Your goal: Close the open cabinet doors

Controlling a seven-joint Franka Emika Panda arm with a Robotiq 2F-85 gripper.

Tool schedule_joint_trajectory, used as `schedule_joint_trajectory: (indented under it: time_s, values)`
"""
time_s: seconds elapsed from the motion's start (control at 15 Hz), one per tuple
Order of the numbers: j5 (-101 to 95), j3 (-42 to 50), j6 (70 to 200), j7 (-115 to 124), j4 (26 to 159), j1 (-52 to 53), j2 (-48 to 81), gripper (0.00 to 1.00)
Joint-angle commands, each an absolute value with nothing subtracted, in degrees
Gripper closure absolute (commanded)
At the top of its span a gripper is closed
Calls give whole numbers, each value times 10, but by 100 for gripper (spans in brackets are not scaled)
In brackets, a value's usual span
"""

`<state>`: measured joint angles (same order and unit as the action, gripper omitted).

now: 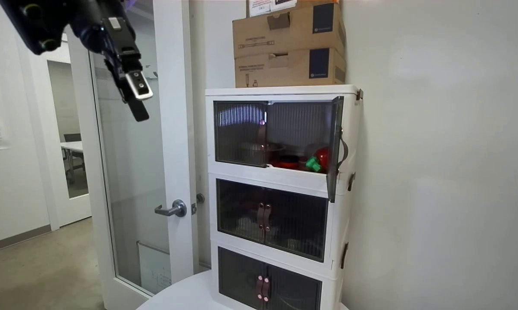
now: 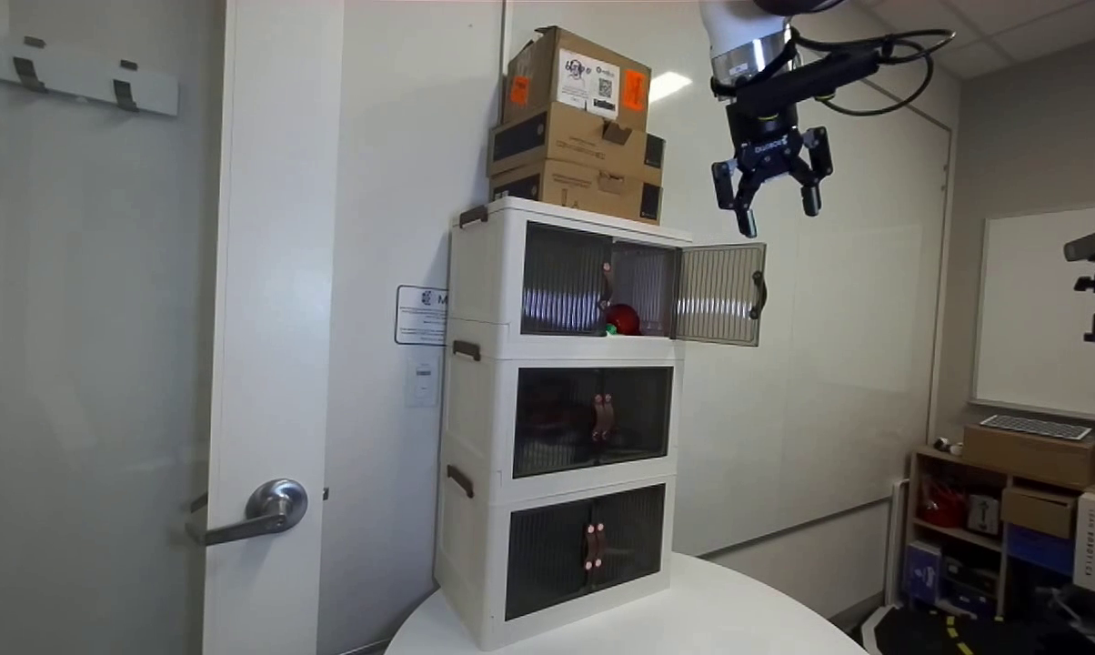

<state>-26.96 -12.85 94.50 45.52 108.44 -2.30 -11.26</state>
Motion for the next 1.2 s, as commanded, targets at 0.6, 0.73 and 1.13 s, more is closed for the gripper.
schedule_joint_trajectory:
  time_s: [0.6, 0.73, 1.13]
  values:
    - [-251, -73, 982, 449, 1078, -15, -112, 0]
    - [-251, -72, 982, 449, 1078, -15, -112, 0]
    - [-251, -72, 982, 449, 1078, -15, -112, 0]
